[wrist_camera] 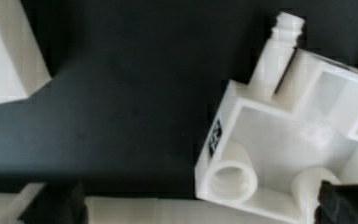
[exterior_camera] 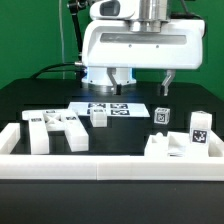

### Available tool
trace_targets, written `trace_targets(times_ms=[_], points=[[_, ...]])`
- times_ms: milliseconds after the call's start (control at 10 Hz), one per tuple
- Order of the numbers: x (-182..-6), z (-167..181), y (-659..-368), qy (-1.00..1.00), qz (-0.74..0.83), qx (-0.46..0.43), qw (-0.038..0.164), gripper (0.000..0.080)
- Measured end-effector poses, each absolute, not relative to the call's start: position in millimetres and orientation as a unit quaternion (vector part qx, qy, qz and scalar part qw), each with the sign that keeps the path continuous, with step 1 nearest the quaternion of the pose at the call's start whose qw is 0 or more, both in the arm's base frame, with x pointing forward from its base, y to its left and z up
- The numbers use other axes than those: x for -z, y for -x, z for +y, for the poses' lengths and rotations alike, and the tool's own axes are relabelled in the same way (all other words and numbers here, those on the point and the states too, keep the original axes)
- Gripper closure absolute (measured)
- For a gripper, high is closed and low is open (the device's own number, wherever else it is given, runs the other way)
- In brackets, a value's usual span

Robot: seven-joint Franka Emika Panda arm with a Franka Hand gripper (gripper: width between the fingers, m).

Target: Assemble chair

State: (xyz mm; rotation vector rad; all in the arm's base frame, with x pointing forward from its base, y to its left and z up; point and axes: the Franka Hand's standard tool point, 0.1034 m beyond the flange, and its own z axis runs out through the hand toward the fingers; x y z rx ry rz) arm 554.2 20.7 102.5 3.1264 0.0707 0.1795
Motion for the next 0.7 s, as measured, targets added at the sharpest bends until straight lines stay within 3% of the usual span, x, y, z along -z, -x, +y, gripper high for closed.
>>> trace_targets(times_ms=[300, 500, 700], points=[[-98.4, 19.2, -538.1, -0.999, 0.025, -0.048, 0.004, 0.0151], [-89.0, -10.2, -515.6, -0.995, 0.092, -0.039, 0.007, 0.0151], [-84.0, -14.5, -497.0, -0.995, 0.092, -0.033, 0.006, 0.0151]])
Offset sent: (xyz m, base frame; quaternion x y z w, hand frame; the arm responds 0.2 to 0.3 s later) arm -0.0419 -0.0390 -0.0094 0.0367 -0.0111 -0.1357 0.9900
